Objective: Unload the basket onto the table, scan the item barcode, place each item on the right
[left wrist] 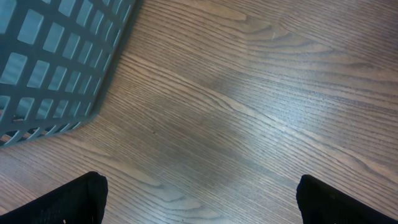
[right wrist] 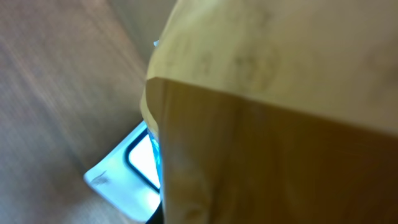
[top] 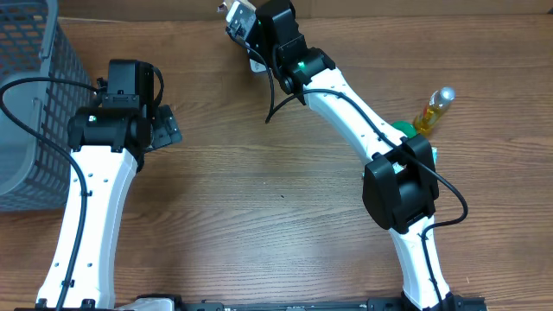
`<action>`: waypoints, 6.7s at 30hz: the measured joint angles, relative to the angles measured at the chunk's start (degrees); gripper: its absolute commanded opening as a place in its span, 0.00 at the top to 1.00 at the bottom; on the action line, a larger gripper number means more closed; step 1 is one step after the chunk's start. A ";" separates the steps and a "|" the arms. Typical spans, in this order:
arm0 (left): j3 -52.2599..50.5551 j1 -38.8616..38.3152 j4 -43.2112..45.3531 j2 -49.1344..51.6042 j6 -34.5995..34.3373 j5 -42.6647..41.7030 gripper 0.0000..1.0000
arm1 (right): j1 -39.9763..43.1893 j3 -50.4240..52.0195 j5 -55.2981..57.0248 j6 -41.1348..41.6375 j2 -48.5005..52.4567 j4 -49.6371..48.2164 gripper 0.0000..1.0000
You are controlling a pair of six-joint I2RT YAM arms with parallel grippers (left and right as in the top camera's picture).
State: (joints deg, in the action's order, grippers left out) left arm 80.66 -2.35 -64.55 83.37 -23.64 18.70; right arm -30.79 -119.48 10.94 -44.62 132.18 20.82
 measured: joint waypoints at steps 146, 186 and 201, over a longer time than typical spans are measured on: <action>0.00 0.00 -0.02 0.00 0.00 0.00 0.00 | 1.51 27.26 -6.82 50.73 -19.65 48.61 0.00; 0.00 0.00 0.00 0.28 0.00 0.00 0.01 | 1.51 27.26 -3.21 61.11 -19.65 31.89 0.00; -0.04 0.00 0.00 -0.42 0.00 -0.02 0.00 | 1.51 27.26 -3.21 61.11 -19.65 31.91 0.00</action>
State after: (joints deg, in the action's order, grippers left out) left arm 80.62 -2.35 -64.55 82.96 -23.64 18.68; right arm -29.28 -92.23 7.73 16.49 112.53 52.73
